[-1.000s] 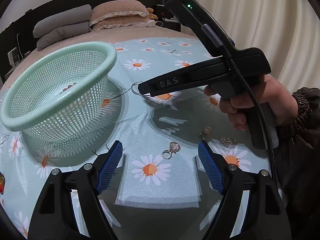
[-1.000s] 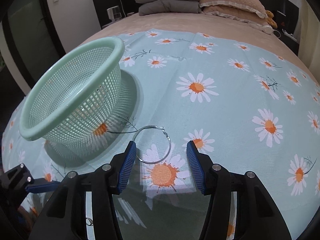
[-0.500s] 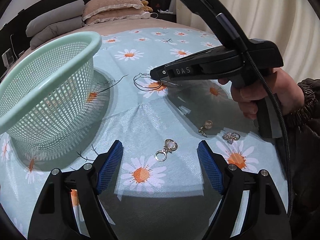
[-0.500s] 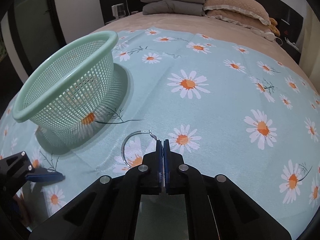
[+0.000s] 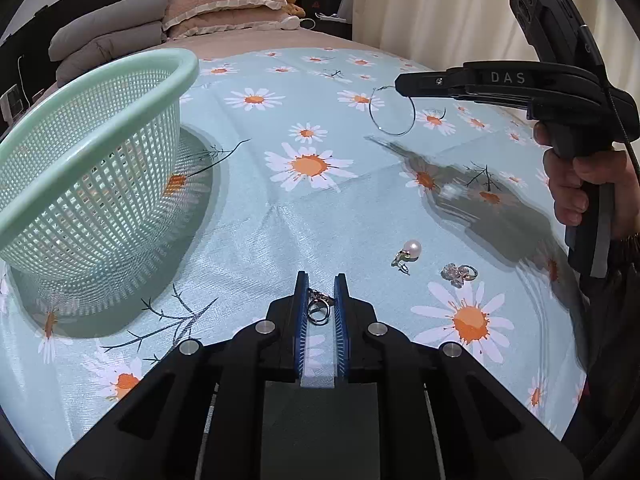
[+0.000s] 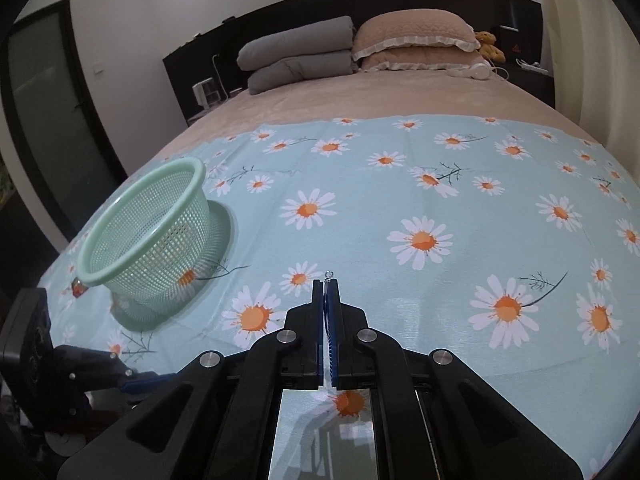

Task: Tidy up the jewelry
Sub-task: 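Grasp the second silver hoop with the right tool while the left tool grasps a silver ring earring, then carry both held items over the green basket and open both tools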

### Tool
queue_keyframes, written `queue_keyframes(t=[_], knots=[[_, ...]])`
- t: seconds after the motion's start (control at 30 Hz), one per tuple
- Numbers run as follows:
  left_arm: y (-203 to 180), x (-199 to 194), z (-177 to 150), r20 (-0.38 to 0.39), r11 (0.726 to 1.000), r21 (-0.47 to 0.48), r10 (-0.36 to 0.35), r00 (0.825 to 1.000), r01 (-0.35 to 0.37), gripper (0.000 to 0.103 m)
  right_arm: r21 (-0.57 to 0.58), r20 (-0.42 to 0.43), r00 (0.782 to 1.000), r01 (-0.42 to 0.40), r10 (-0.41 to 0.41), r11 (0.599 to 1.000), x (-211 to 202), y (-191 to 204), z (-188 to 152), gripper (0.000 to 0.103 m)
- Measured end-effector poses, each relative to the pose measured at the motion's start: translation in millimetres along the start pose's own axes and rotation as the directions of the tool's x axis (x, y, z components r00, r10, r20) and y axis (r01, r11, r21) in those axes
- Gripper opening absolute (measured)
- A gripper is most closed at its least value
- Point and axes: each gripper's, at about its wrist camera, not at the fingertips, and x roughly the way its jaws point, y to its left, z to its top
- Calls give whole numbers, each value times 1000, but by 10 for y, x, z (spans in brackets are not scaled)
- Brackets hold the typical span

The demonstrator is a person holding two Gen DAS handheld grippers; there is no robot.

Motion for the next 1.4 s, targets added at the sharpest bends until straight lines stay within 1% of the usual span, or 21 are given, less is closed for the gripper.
queue_keyframes(t=[0.07,0.17,0.27,0.5,0.63,0.73,0.87,1.0,1.13,1.23,1.4], knots=[[-1,-26,-16,4,1000,-8,3,1000,-3,13,-1,15,1000,12,-12,1000,-46,-6,4,2],[1,-93,-33,6,999,-30,-11,1000,11,13,-1,36,999,20,-20,1000,-131,-16,7,2],[-29,-215,-38,15,1000,-5,15,1000,-15,13,-8,50,999,23,-23,1000,-187,5,34,2],[70,-675,3,98,998,-28,53,994,-51,13,-20,78,997,-21,22,1000,-274,139,152,2],[207,-923,167,159,994,-36,109,981,-104,13,-68,106,994,-8,16,998,-295,343,257,2],[415,-1092,293,202,988,-75,149,968,-137,13,-94,119,992,-33,44,995,-289,515,344,2],[663,-1228,411,233,979,-93,201,952,-184,13,-141,130,987,-76,95,987,-249,804,479,2],[909,-1263,450,234,971,-123,231,944,-207,13,-187,128,978,-141,167,972,-187,1124,609,2],[1088,-1215,437,215,967,-145,238,947,-210,13,-211,112,966,-207,234,955,-105,1380,681,2],[1172,-1159,404,195,961,-149,258,946,-231,13,-223,92,964,-224,249,949,-16,1511,677,2],[1265,-1070,360,181,962,-166,248,952,-219,13,-223,51,967,-234,251,946,184,1611,617,2]])
